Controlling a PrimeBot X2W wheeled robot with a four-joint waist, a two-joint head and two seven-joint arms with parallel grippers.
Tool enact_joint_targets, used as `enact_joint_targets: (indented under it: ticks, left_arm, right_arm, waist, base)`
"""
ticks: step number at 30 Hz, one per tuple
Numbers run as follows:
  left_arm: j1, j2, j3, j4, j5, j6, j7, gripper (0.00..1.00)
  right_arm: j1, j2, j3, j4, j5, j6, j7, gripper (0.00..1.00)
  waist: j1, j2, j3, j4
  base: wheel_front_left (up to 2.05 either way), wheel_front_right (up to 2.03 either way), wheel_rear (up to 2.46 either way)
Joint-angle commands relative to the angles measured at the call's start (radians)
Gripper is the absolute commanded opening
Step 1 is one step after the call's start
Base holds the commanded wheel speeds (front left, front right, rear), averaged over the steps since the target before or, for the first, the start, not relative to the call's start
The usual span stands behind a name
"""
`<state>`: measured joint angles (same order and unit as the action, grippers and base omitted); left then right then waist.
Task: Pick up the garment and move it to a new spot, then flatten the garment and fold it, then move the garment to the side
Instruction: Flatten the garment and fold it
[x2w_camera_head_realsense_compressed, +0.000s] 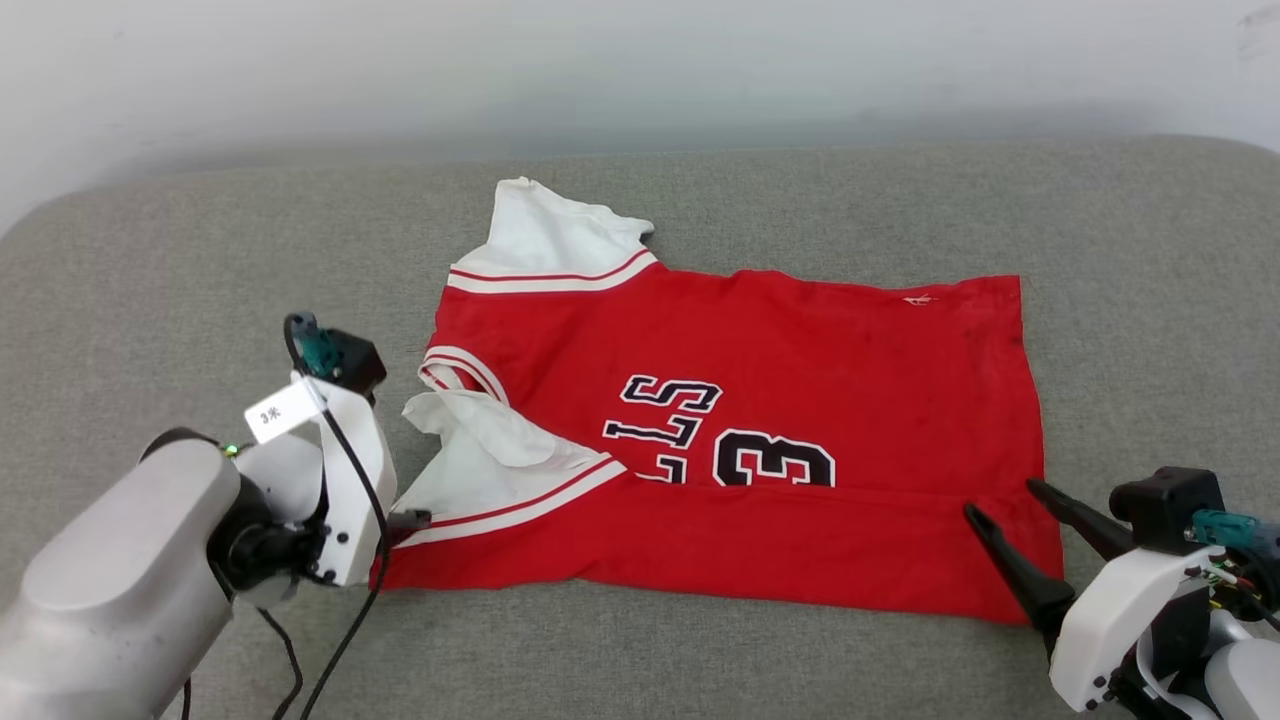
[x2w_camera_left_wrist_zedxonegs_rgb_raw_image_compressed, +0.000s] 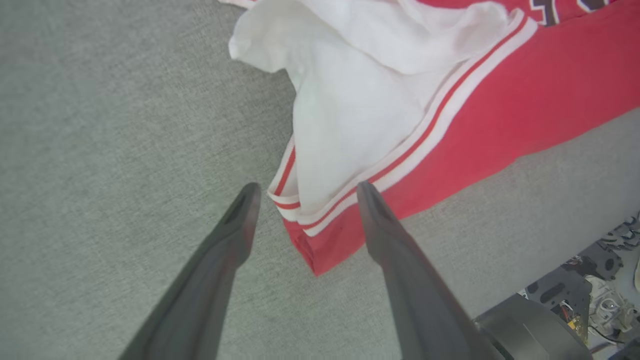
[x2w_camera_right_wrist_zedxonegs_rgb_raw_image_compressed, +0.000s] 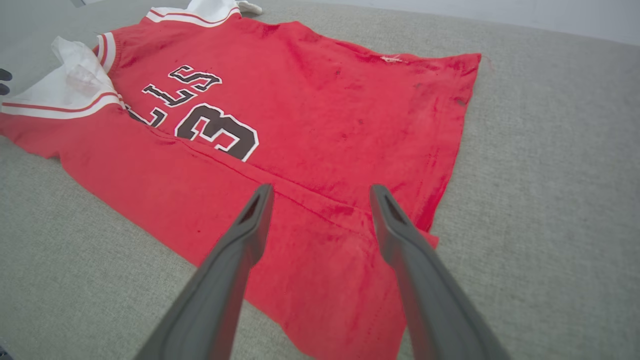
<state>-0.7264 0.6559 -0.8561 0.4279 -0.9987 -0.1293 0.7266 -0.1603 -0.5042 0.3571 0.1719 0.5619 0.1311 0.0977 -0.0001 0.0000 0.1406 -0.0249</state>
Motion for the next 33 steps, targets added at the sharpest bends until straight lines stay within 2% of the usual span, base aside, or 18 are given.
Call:
enact_joint_targets:
  ticks: [1,5,11,12,13,23,28,33]
  left_arm:
    - [0.022,0.006,-0.011,0.011,-0.004,-0.001,0.009,1.00]
    - [0.051,-0.003,-0.031,0.046,-0.005,-0.001,0.006,1.00]
    - [0.113,-0.057,-0.079,0.127,-0.005,-0.001,-0.038,1.00]
    - [0.114,-0.058,-0.079,0.129,0.001,-0.001,-0.061,0.44]
    - [0.113,-0.057,-0.082,0.128,0.007,-0.001,-0.085,0.00]
    - [0.124,-0.012,-0.056,0.068,0.020,-0.001,-0.290,0.00]
    - [0.141,0.009,-0.044,-0.002,0.029,0.016,-0.339,0.00]
    - [0.160,0.042,-0.045,-0.098,0.055,0.048,-0.360,0.00]
  right_arm:
    - [-0.013,0.008,0.002,0.000,-0.005,-0.001,0.003,1.00]
    - [-0.028,0.013,0.008,0.005,-0.004,-0.001,0.000,1.00]
    - [-0.044,0.015,0.020,0.013,-0.003,-0.001,-0.001,1.00]
    - [-0.046,0.012,0.018,0.013,-0.004,-0.001,-0.001,1.00]
    - [-0.048,0.009,0.016,0.013,-0.005,-0.001,-0.002,1.00]
    - [-0.072,-0.049,-0.029,-0.040,-0.034,-0.001,0.028,1.00]
    - [-0.072,-0.083,-0.068,-0.079,-0.045,-0.001,0.092,1.00]
    - [-0.070,-0.146,-0.078,-0.129,-0.007,-0.001,0.265,1.00]
  waist:
    - [0.0001,0.0000,0.009,-0.007]
    - [0.0001,0.0000,0.021,-0.016]
    - [0.0001,0.0000,0.034,-0.029]
    - [0.0001,0.0000,0.033,-0.029]
    - [0.0001,0.0000,0.030,-0.029]
    - [0.0001,0.0000,-0.019,-0.028]
    - [0.0001,0.0000,-0.032,-0.019]
    - [0.0001,0.0000,-0.035,-0.014]
  base:
    - [0.00,0.00,0.00]
    - [0.00,0.00,0.00]
    - [0.00,0.00,0.00]
    - [0.00,0.00,0.00]
    - [0.00,0.00,0.00]
    - [0.00,0.00,0.00]
    - [0.00,0.00,0.00]
    - [0.00,0.00,0.00]
